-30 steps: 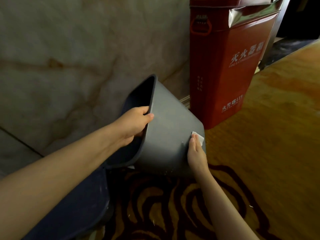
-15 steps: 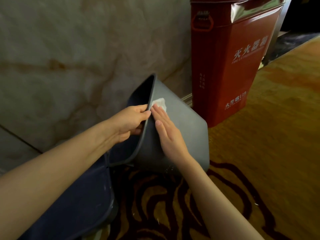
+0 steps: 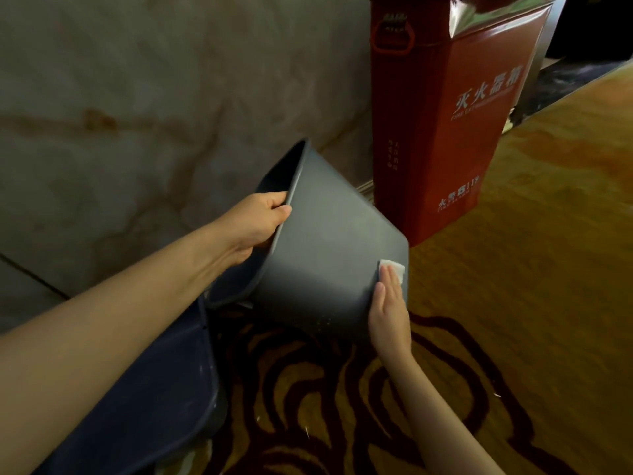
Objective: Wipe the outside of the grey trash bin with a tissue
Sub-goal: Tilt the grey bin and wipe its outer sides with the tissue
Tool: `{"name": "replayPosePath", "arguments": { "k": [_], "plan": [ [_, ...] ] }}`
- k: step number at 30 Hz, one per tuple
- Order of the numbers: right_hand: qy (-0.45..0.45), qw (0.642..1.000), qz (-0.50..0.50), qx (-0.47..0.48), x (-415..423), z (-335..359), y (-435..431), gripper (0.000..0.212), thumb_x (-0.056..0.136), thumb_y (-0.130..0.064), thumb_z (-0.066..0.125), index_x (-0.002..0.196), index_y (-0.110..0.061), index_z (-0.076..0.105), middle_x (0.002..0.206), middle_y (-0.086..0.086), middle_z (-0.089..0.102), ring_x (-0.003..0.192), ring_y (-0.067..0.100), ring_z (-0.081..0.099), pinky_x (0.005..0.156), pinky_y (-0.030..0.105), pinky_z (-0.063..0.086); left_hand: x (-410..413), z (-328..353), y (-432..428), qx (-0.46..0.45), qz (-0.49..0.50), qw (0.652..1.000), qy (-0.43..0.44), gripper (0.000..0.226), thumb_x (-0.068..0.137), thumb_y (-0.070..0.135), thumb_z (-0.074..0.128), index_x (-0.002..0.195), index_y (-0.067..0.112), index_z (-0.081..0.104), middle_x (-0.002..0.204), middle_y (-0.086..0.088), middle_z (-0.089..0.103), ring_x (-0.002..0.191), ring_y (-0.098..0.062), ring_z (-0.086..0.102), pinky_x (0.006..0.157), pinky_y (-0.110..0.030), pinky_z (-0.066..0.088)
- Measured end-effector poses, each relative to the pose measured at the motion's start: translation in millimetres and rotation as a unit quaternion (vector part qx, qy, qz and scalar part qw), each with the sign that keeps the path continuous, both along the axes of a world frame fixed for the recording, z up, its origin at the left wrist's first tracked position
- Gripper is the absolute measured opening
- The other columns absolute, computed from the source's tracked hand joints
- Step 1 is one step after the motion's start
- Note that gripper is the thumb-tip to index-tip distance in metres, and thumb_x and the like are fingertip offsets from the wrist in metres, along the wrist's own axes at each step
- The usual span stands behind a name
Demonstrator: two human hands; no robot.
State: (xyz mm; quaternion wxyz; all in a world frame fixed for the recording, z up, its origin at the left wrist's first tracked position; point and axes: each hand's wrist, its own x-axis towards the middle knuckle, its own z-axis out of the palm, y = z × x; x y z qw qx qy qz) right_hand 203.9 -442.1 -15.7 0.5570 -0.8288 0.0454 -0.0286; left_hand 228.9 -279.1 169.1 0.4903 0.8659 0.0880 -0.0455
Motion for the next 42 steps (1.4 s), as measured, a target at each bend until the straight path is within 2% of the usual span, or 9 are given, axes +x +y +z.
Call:
{"name": "replayPosePath", "arguments": {
  "k": [5,9,11,15,22,26,30,34,42],
  "plan": [
    [-0.035,0.999,0.024,0.032,-13,33,23,0.045,0.1,-0.029,0.025,0.145,-0.023,0.02,0.155,-0.006,0.016,0.139,0.0,0.007,0.112,0.02,0.005,5,2,-5,0.006,0.002,1.0,-0.009,0.038,0.095,0.008,0.037,0.13,0.015,0.048,0.098,0.002,0.066,0.078,-0.004,0.06,0.066,-0.014,0.051],
    [-0.198,0.972,0.129,-0.016,-30,78,65,0.048,0.097,-0.04,0.018,0.144,-0.03,0.015,0.153,-0.014,0.014,0.139,-0.006,0.0,0.114,0.018,0.002,1,2,-6,0.046,-0.017,0.999,-0.017,0.037,0.095,0.011,0.038,0.129,0.011,0.051,0.124,-0.011,0.062,0.105,-0.02,0.06,0.097,-0.036,0.047],
    [-0.226,0.965,0.127,-0.03,-17,84,68,0.047,0.098,-0.037,0.019,0.144,-0.027,0.018,0.153,-0.012,0.016,0.14,-0.005,0.002,0.115,0.019,0.004,1,3,-8,0.056,-0.019,0.998,-0.016,0.039,0.095,0.012,0.039,0.133,0.012,0.047,0.127,-0.009,0.059,0.105,-0.018,0.06,0.091,-0.033,0.05],
    [-0.109,0.994,0.017,0.015,15,46,33,0.045,0.1,-0.029,0.025,0.145,-0.023,0.022,0.155,-0.005,0.02,0.14,0.001,0.01,0.115,0.022,0.007,1,3,-12,0.027,-0.039,0.999,-0.001,0.037,0.096,0.012,0.037,0.13,0.016,0.05,0.102,0.0,0.067,0.082,-0.005,0.061,0.063,-0.015,0.05],
    [0.059,0.994,-0.081,0.036,8,-16,-9,0.047,0.101,-0.028,0.019,0.146,-0.016,0.015,0.156,0.0,0.015,0.143,0.011,0.01,0.117,0.032,0.01,10,3,-23,0.048,-0.031,0.998,-0.008,0.036,0.095,0.013,0.037,0.128,0.012,0.051,0.111,-0.006,0.064,0.101,-0.019,0.062,0.086,-0.029,0.05],
    [0.05,0.994,-0.078,0.064,1,6,4,0.047,0.101,-0.028,0.023,0.146,-0.017,0.018,0.156,-0.001,0.017,0.142,0.009,0.011,0.114,0.026,0.006,10,1,-26,0.043,-0.016,0.999,0.002,0.036,0.096,0.012,0.036,0.129,0.011,0.051,0.113,-0.008,0.063,0.098,-0.02,0.062,0.081,-0.028,0.05],
    [-0.101,0.993,0.049,0.037,-19,52,43,0.047,0.099,-0.035,0.024,0.145,-0.026,0.019,0.152,-0.014,0.015,0.139,-0.003,0.005,0.113,0.021,0.005,11,0,-22,0.035,0.009,0.999,-0.014,0.033,0.095,0.01,0.036,0.124,0.008,0.054,0.102,-0.009,0.061,0.077,-0.012,0.058,0.061,-0.019,0.049],
    [-0.175,0.976,0.124,-0.035,-25,53,48,0.047,0.099,-0.037,0.019,0.146,-0.029,0.016,0.152,-0.017,0.01,0.139,-0.007,-0.001,0.113,0.018,0.004,6,1,-7,0.023,0.026,0.999,-0.001,0.036,0.096,0.009,0.036,0.129,0.011,0.051,0.105,-0.007,0.06,0.076,-0.01,0.058,0.052,-0.015,0.051],
    [0.012,1.0,-0.006,-0.005,15,-12,-7,0.047,0.101,-0.029,0.02,0.146,-0.017,0.019,0.156,-0.001,0.017,0.142,0.008,0.01,0.11,0.018,0.003,17,-2,-1,0.016,0.039,0.999,0.004,0.037,0.096,0.011,0.036,0.131,0.009,0.048,0.107,-0.007,0.06,0.081,-0.012,0.06,0.069,-0.025,0.048]
  ]
}}
